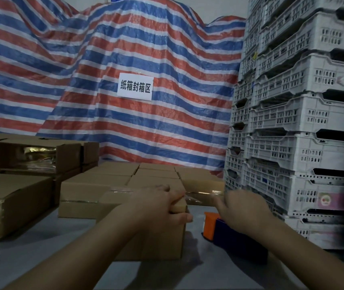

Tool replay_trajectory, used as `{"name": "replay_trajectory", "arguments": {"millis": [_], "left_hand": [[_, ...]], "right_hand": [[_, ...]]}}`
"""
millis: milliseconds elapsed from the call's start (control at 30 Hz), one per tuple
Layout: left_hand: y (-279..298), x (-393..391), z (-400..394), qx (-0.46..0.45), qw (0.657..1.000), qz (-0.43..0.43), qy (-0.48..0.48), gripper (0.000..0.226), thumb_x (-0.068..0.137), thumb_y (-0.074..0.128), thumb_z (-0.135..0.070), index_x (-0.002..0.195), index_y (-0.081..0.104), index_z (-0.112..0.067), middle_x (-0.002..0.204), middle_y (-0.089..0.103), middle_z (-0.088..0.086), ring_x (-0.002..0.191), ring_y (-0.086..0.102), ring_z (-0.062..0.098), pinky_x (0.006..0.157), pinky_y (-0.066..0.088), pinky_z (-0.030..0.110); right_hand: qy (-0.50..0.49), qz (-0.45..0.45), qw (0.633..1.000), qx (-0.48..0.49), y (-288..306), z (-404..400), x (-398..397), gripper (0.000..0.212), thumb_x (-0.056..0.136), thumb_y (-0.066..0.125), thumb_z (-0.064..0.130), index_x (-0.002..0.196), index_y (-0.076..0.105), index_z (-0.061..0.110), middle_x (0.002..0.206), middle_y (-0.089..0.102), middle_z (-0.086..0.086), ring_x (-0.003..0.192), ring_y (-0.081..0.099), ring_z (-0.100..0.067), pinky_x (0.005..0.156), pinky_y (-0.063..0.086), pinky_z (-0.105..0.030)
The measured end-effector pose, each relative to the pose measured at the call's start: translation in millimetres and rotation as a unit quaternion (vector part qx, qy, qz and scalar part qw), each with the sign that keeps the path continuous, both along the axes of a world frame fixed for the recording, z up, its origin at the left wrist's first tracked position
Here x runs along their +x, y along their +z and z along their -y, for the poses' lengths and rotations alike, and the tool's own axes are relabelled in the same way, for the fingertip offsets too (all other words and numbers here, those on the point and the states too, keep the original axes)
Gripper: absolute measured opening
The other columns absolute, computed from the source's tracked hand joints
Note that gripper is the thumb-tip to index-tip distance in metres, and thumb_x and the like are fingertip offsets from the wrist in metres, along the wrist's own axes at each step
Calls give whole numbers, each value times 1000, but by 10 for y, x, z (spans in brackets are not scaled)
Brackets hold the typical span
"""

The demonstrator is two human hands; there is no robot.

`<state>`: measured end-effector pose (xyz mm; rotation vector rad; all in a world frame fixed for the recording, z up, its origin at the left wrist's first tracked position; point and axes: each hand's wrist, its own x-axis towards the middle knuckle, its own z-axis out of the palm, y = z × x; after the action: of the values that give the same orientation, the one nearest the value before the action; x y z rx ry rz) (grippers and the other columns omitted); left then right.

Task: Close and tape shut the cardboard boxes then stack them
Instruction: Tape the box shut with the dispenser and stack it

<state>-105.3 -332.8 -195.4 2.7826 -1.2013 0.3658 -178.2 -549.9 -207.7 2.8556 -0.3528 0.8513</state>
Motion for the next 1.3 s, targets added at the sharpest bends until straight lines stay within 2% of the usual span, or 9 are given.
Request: {"name": "replay_trajectory", "arguments": {"millis": [67,133,200,533,733,867,967,1100,1300], "left_hand": [[4,-19,4,-1,1000,2,3,72,88,38,-75,151,17,-46,157,29,0,139,34,24,108,32,43],[2,-30,5,-4,1000,8,4,72,88,39,-74,151,17,-46,156,30,0,139,35,24,107,33,42],[0,-34,1,-5,1000,11,2,72,88,39,-74,151,16,-47,158,27,2,140,33,25,108,32,42],[-69,28,6,-36,999,37,-10,85,85,42,-76,153,9,-38,156,33,-1,137,38,21,105,36,40],[-100,112,-12,-70,996,38,-37,96,79,56,-70,154,11,-29,147,43,-4,129,43,16,96,32,29],[-80,139,-21,-49,998,7,-27,106,74,64,-66,154,5,-30,154,34,-2,136,36,19,106,30,34],[-74,146,-19,-53,998,6,-26,105,70,69,-63,152,11,-31,152,36,-2,134,38,19,101,31,34],[-59,145,-14,-58,998,-8,-29,107,70,74,-56,151,11,-31,147,42,-2,127,43,18,95,35,34],[-7,147,-13,-55,997,-13,-43,101,73,78,-41,151,15,-30,139,48,-2,117,49,16,88,38,27]], "right_hand": [[88,26,973,210,110,-125,122,49,102,34,54,76,60,22,69,62,0,62,61,-15,54,46,-31],[133,-17,887,443,181,-282,192,38,102,38,54,96,63,25,82,72,-7,73,69,-20,62,54,-32],[139,-76,834,529,179,-386,230,33,102,42,55,105,61,28,89,74,-10,76,69,-21,66,53,-31],[160,39,805,570,-148,-625,330,7,104,53,25,106,59,22,92,62,-3,70,55,-13,53,40,-23],[149,74,691,703,-416,-847,332,21,106,49,34,110,62,18,105,72,-9,90,67,-22,68,49,-31],[121,9,741,661,-571,-833,340,12,106,48,22,115,56,23,114,67,-6,103,65,-24,90,55,-42],[139,102,738,652,-439,-772,368,19,107,41,16,110,57,26,114,64,-4,100,63,-18,79,53,-38],[208,192,674,683,-109,-780,444,28,108,39,32,131,53,28,120,59,3,95,54,-4,71,39,-24],[204,56,595,776,-216,-1004,439,54,101,40,59,132,62,20,119,71,-13,106,67,-28,82,54,-39]]}}
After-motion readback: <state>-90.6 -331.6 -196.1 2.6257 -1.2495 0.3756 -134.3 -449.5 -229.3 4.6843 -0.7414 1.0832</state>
